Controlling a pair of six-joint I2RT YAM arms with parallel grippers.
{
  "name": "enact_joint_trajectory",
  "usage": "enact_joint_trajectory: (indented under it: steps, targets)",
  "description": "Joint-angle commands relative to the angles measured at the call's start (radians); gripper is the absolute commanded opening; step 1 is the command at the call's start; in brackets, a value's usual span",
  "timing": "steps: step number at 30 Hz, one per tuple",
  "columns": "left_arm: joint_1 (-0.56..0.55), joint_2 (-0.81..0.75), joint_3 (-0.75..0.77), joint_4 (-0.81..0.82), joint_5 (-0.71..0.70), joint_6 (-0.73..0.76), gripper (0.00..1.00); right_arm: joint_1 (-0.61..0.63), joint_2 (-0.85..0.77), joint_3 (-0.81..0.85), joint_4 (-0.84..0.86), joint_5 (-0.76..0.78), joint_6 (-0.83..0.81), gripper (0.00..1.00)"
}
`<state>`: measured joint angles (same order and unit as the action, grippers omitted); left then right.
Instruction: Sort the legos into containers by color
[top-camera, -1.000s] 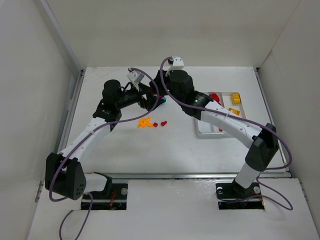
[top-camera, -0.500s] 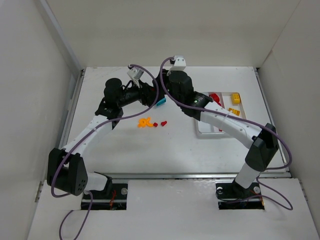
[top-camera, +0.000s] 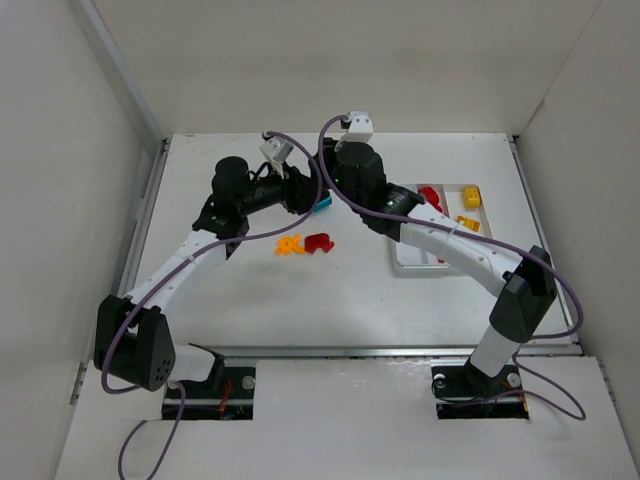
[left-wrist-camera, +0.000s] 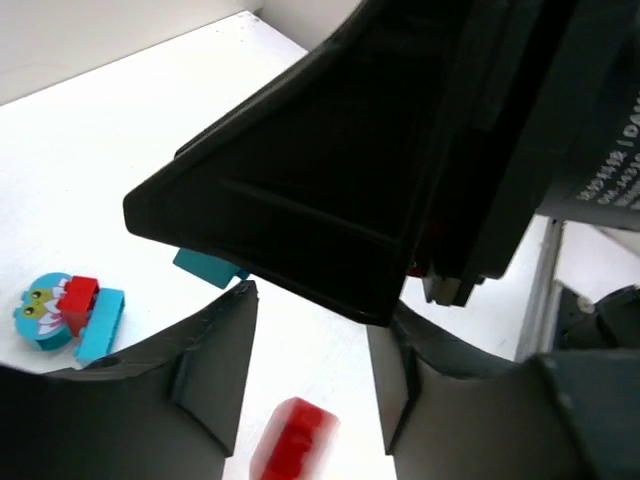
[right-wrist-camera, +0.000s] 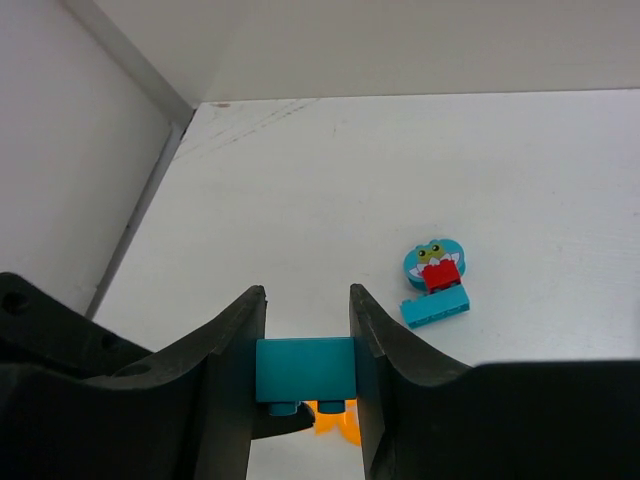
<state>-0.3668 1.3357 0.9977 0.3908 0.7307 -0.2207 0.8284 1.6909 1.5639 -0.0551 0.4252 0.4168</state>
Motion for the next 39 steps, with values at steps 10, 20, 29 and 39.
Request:
enact_joint_trajectory:
  steps: [10,20,29,39]
  targets:
    - [0.016,-0.058,-0.076,-0.167,-0.212,0.380,0.07,-0.181,-0.043,-0.074,-0.020,-0.090,0.010,0.00]
    - [0.016,-0.133,-0.148,-0.509,-0.120,0.909,0.86,-0.554,0.071,-0.194,-0.319,-0.354,-0.078,0.00]
    - [0.016,-0.142,-0.197,-0.454,-0.191,0.827,0.88,-0.563,0.223,-0.053,-0.397,-0.432,-0.164,0.59]
    - [0.016,-0.188,-0.238,-0.380,-0.340,0.647,0.90,-0.465,0.053,-0.131,-0.371,-0.310,-0.321,1.00]
